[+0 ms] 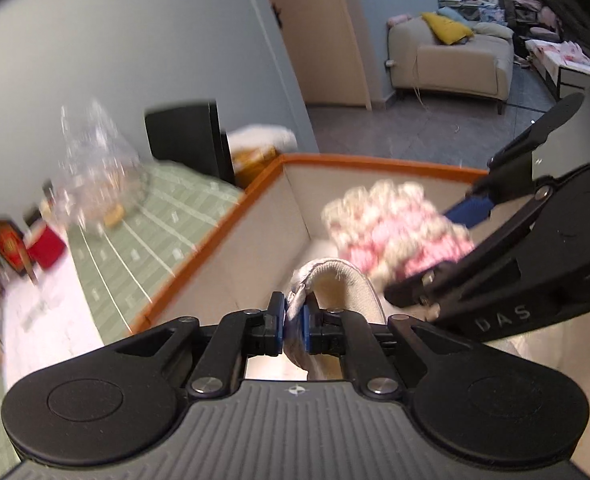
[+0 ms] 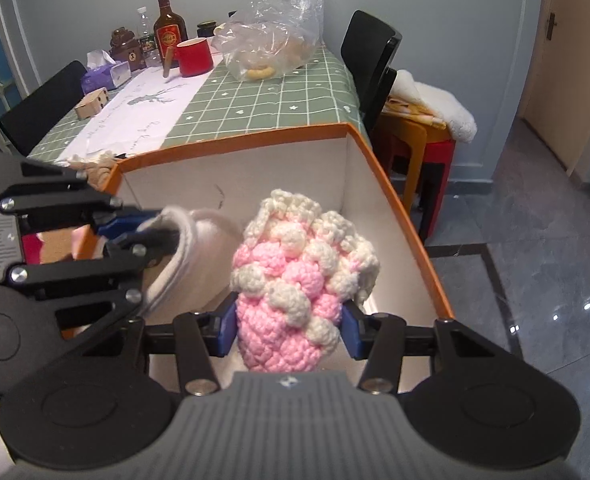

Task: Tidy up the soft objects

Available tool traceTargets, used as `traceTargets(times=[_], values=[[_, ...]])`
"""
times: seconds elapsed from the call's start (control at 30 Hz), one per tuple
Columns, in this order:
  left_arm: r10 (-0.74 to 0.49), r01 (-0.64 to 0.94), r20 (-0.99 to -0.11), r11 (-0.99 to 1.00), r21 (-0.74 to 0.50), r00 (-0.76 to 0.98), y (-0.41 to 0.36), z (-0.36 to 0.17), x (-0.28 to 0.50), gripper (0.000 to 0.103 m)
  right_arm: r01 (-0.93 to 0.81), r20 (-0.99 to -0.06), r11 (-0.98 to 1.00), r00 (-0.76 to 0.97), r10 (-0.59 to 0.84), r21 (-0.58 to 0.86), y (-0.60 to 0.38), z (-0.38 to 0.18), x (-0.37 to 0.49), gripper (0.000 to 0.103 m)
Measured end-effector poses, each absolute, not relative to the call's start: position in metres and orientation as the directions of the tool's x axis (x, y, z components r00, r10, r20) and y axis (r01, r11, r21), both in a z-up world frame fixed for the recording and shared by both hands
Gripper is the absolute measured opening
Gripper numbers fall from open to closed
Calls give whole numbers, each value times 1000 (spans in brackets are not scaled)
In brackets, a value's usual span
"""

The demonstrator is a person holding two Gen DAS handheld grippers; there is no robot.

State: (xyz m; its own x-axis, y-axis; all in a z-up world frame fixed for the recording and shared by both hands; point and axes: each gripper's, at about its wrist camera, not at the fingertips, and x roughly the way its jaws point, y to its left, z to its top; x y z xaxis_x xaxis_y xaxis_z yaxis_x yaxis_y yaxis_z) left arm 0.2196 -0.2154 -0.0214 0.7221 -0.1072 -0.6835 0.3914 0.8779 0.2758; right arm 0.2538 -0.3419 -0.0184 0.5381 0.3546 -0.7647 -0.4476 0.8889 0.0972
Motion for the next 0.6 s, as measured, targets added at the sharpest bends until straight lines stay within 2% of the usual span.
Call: traceTargets(times=[0.13,0.2,0.47,0.6], values=[[-118,385,-727,899,211,676,-207,-29,225,12,-451,-775,885,515,367,119,-343,-27,261,50],[-110,375,-742,905,199,661,-205,-33,226,18,-457,-782,883,508,360,110,-341,-31,262,50],[-101,355,-758,918,180,645,-203,-40,226,18,-476,-811,879,500,303,36,-329,-38,264,51],[-97,349,-756,920,181,648,-205,-39,225,26,-474,-815,881,507,280,8,-326,-40,264,53]])
